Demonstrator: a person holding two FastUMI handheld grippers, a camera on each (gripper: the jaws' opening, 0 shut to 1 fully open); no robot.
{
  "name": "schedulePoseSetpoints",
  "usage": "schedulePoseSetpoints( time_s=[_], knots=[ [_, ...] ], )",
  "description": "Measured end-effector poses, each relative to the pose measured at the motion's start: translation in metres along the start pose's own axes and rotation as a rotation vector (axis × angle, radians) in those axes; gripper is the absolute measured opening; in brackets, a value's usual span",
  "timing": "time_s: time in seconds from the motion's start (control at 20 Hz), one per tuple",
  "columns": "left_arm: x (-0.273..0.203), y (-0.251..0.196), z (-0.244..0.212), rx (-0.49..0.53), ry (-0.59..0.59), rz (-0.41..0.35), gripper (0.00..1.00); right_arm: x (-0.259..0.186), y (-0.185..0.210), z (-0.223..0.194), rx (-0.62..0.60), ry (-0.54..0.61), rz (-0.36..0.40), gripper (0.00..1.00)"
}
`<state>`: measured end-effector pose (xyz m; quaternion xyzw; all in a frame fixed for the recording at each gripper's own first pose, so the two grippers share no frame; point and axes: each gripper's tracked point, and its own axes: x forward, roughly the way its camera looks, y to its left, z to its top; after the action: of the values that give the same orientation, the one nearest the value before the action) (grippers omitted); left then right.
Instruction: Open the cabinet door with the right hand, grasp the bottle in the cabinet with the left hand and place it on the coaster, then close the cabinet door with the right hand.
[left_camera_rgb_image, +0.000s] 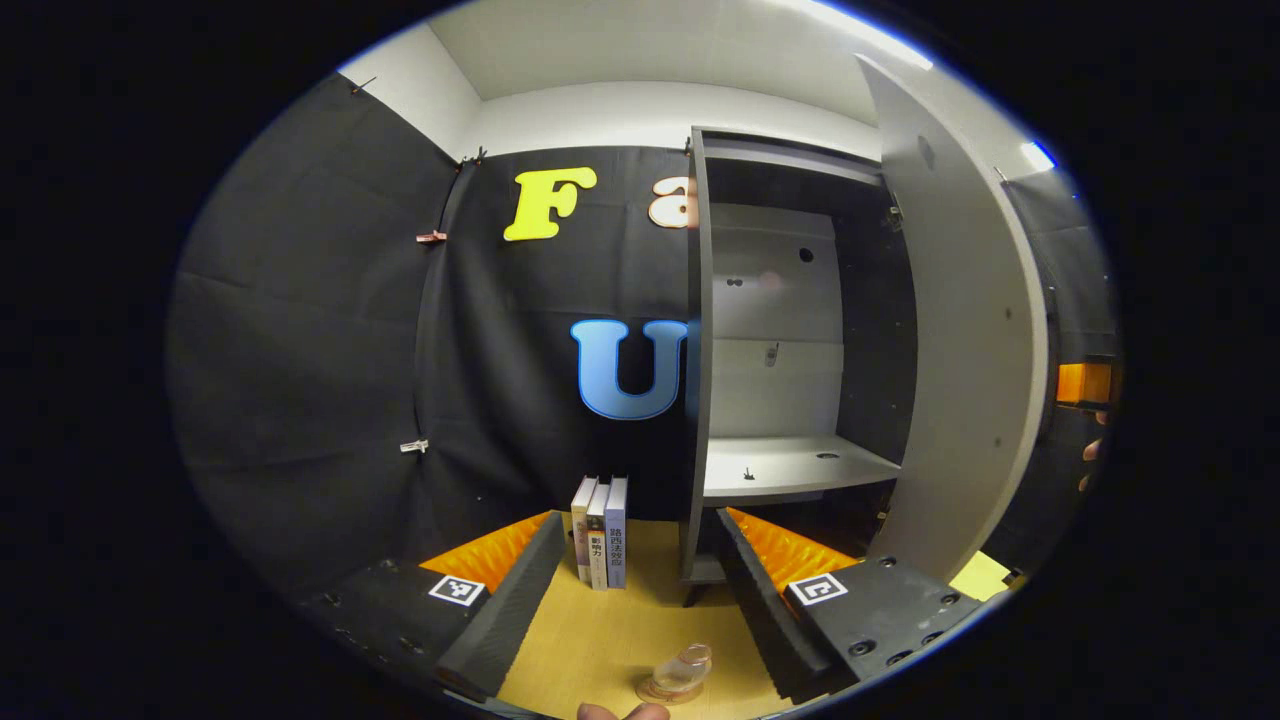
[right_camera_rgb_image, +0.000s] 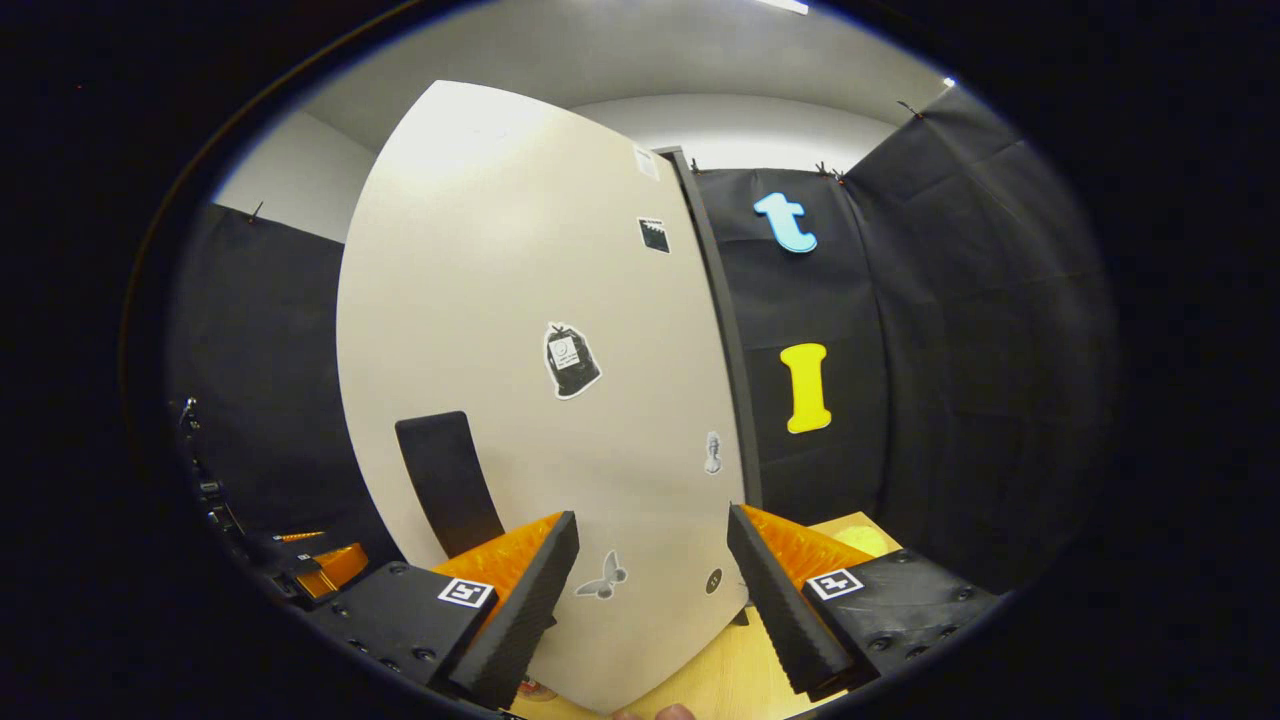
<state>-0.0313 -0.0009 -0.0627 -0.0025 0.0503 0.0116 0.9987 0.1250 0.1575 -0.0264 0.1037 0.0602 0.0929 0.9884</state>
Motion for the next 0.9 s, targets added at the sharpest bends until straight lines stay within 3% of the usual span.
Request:
schedulePoseSetpoints(
  time_s=[0.25, 0.45, 0.9],
  knots=[
    [-0.007, 0.000, 0.001, -0.008, -0.003, 0.006, 0.95, 0.009, 0.047, -0.022, 0.013, 0.046, 0.116, 0.98],
    [-0.013, -0.003, 0.002, -0.006, -0.007, 0.004, 0.95, 0.000, 0.063, -0.024, -0.023, 0.050, 0.159, 0.98],
    [-0.015, -0.005, 0.005, -0.032, -0.012, 0.008, 0.95, -0.011, 0.036, -0.014, -0.078, -0.005, 0.063, 0.97]
  ],
)
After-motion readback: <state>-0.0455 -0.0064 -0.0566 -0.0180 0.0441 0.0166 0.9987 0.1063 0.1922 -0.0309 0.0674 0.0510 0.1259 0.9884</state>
